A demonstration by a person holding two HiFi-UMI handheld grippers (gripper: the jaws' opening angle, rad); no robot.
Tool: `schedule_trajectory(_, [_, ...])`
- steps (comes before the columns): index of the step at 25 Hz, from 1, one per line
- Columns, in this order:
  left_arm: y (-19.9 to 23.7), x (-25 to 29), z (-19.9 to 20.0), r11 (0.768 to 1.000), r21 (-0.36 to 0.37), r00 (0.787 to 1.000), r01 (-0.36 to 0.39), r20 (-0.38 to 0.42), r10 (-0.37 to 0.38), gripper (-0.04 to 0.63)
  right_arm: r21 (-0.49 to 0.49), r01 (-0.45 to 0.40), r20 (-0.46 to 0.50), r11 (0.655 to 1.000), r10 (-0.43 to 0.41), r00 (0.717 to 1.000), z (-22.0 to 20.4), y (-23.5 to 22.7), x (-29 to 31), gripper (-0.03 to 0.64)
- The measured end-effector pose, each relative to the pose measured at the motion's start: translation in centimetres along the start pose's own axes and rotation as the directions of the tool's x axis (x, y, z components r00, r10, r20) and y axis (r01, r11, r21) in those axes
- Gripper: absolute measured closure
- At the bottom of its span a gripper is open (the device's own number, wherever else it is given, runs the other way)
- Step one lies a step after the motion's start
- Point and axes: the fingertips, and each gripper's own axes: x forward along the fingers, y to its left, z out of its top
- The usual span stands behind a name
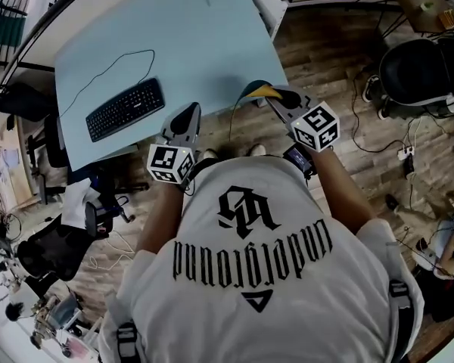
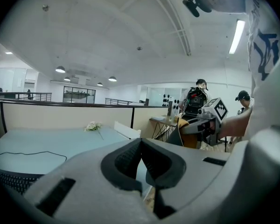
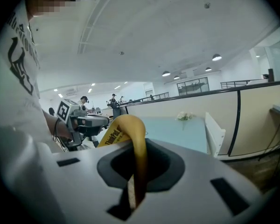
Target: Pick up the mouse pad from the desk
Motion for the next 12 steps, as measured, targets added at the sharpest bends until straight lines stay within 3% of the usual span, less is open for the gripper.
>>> schedule_trajectory(12, [2.4, -4.6, 0.3, 1.0, -0.008, 0.999, 0.023, 0.037, -0.023, 0.588, -0.003, 0.068, 0.044, 0.998, -0.068, 0.997, 0.4, 4.9, 0.4, 0.592])
